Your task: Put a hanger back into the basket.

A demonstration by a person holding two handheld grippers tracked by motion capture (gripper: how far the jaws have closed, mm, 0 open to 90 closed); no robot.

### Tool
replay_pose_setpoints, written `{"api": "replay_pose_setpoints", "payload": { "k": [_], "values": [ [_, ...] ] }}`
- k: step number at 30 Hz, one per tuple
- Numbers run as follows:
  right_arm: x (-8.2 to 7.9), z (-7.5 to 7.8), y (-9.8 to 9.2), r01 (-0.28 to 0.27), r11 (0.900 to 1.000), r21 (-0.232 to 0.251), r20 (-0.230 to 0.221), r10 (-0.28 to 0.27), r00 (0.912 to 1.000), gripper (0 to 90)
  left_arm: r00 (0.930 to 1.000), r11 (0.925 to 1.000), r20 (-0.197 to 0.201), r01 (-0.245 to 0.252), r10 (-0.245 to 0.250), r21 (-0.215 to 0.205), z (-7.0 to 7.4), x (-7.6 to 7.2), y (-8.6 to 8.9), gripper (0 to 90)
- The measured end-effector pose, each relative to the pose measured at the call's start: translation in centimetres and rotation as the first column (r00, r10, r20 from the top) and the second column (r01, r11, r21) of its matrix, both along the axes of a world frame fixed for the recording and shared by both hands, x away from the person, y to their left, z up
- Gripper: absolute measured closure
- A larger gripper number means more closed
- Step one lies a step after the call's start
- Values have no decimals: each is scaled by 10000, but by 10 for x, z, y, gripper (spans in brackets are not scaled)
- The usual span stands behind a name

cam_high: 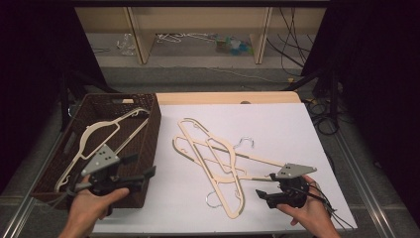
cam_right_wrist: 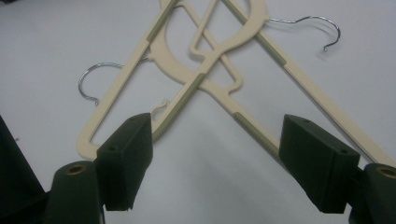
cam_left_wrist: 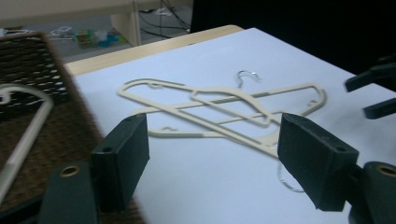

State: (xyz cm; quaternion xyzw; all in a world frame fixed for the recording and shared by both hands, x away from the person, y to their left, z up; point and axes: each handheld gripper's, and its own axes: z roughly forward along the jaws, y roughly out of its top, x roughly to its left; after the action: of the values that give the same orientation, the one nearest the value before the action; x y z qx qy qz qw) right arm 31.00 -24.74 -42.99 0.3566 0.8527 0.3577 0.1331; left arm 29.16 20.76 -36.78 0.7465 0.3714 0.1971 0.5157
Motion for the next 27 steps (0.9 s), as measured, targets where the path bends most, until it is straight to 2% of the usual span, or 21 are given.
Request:
{"api": "replay_pose_setpoints", "payload": {
  "k": [2,5,6,7,8,12,14,17,18,22,23,25,26,27],
  "values": [
    [0,0,0,37,10000,-3,-24,-37,10000,271,9999,9998,-20,103,-103,-168,-6,-6,-11,242],
    [1,-1,0,61,10000,-56,83,-60,9999,271,9993,9996,-309,219,-224,-168,-14,-12,-22,239],
    [1,-1,1,4,10000,-45,85,-3,10000,271,9991,9993,-295,305,-312,-238,-17,-13,-25,237],
    [0,-1,2,143,9999,18,-43,-143,9999,271,9987,9987,-298,401,-410,-323,-21,-14,-29,236],
    [1,-2,2,80,10000,-52,115,-80,9999,271,9979,9984,-326,551,-555,-142,-24,-16,-31,234],
    [0,-3,4,123,9999,6,-104,-123,9999,271,9959,9963,-262,859,-860,-67,-40,-20,-41,224],
    [1,-5,5,0,10000,-62,46,0,10000,271,9956,9959,-242,906,-906,24,-47,-22,-44,223],
    [2,-5,5,-111,9999,-98,-28,111,9999,271,9929,9931,-211,1169,-1169,-50,-57,-24,-46,208],
    [1,-4,6,-1,10000,-34,-162,1,9999,271,9940,9942,-197,1078,-1078,-31,-59,-25,-47,207],
    [2,-5,5,-66,9999,-119,36,66,10000,271,9939,9938,-83,1096,-1097,-193,-61,-25,-47,201],
    [2,-4,6,50,10000,-41,-97,-51,9999,271,9941,9940,-57,1084,-1085,-130,-62,-26,-47,200],
    [2,-4,8,-15,9999,-111,-122,14,9999,271,9941,9941,16,1081,-1081,-1,-63,-27,-48,197],
    [4,-5,9,-95,9998,-198,49,96,9999,271,9935,9935,34,1138,-1138,62,-64,-27,-48,197],
    [5,-6,12,-28,9998,-206,-65,26,10000,277,9936,9936,28,1125,-1126,117,-65,-28,-49,196]
  ]
}}
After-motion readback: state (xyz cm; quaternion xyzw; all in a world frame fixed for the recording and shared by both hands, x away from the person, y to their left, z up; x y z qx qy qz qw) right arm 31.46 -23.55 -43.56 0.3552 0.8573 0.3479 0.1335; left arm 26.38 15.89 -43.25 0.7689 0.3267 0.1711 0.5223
